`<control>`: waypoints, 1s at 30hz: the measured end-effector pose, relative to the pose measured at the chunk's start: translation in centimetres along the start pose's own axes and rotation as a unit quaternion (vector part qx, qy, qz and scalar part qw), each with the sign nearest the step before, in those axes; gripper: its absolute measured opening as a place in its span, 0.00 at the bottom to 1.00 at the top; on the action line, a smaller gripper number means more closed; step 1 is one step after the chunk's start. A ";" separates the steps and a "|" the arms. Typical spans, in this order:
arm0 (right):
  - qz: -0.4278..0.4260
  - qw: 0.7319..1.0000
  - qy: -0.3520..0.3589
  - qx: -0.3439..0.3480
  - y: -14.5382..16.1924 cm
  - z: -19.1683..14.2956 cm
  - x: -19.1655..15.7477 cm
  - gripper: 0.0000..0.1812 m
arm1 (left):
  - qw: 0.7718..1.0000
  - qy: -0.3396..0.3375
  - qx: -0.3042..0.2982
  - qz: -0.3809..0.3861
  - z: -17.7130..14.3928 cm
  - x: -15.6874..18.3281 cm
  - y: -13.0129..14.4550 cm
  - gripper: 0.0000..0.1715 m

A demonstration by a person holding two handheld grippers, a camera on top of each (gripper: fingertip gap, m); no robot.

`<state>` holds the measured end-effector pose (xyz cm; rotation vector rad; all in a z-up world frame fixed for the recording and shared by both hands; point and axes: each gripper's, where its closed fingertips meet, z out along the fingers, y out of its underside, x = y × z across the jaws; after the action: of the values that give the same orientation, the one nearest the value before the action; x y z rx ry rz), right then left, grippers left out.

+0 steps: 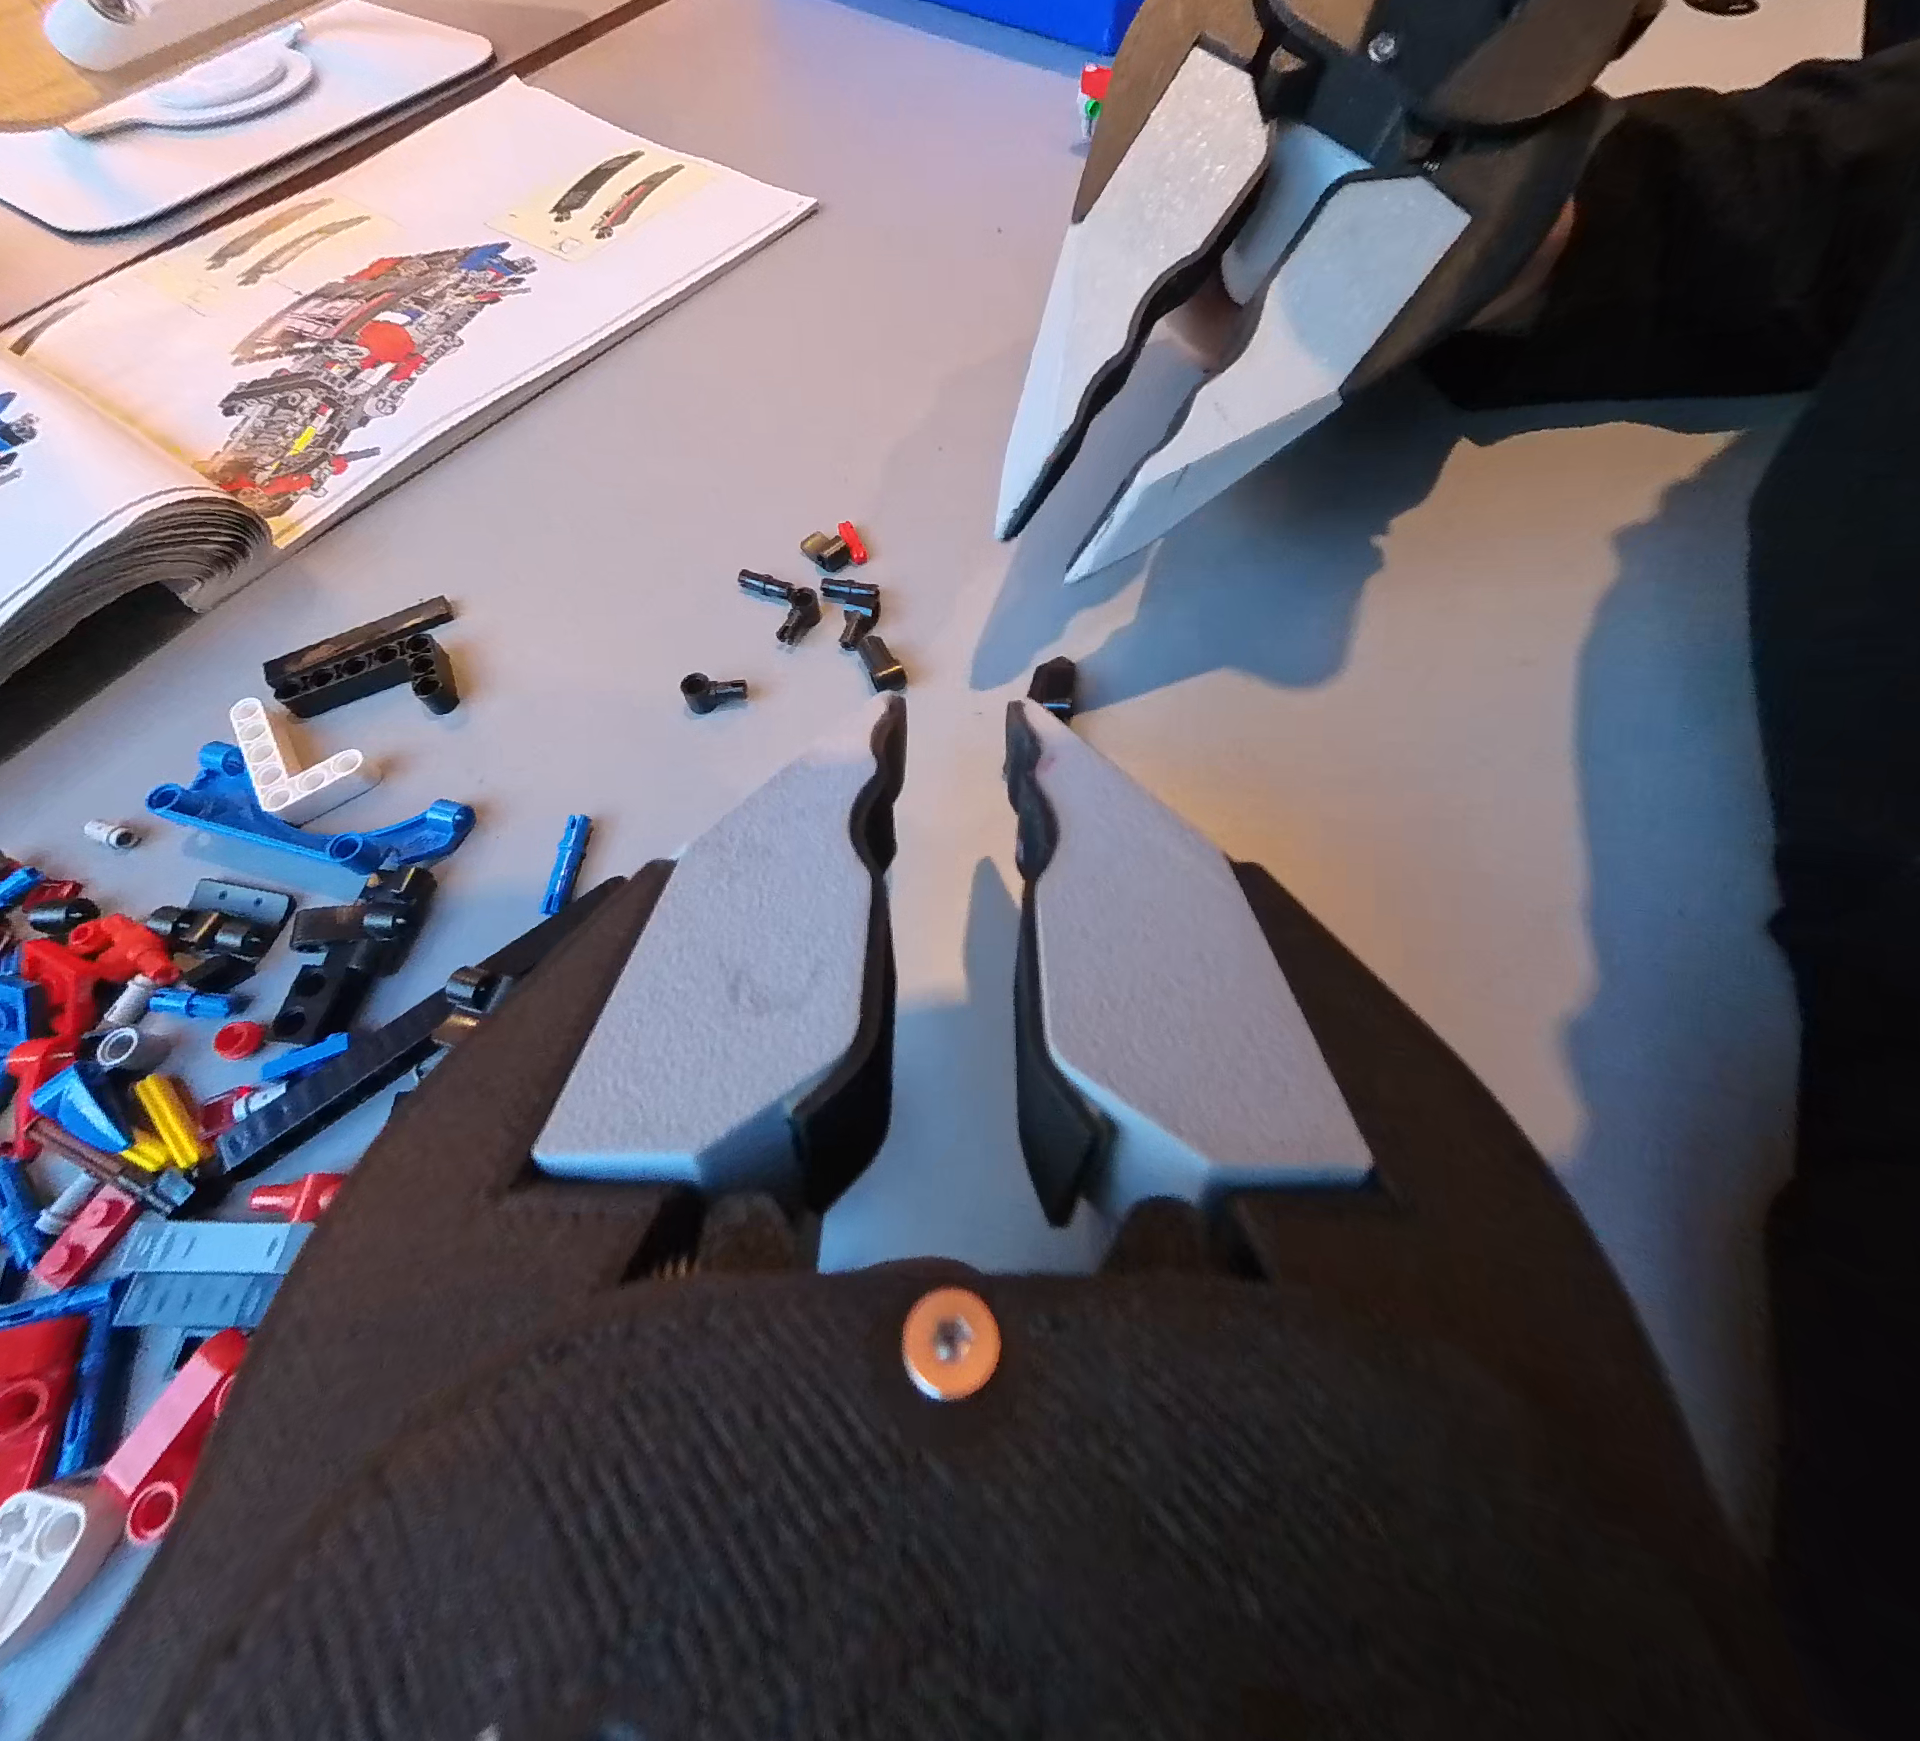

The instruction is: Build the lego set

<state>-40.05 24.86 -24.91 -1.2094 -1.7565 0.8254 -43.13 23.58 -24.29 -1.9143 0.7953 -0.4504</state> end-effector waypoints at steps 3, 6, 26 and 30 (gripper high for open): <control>0.008 1.000 -0.001 0.003 0.0 0.0 0.1 0.05 | 1.000 0.000 0.003 0.001 -0.1 0.0 -0.1 0.09; 0.018 1.000 0.002 0.007 -0.1 -0.1 0.5 0.05 | 1.000 -0.002 0.008 -0.006 -0.2 -0.2 -0.2 0.08; 0.085 0.994 0.075 -0.006 0.8 -0.8 3.8 0.03 | 0.999 -0.039 0.016 -0.021 -0.7 -1.6 -0.2 0.08; 0.106 0.992 0.063 -0.024 1.4 -0.3 4.0 0.01 | 0.999 -0.038 0.011 -0.021 -0.6 -1.6 -0.1 0.08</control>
<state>-39.96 29.08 -24.97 -1.4679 -1.5725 0.8130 -44.65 24.34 -23.92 -1.9187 0.6976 -0.4081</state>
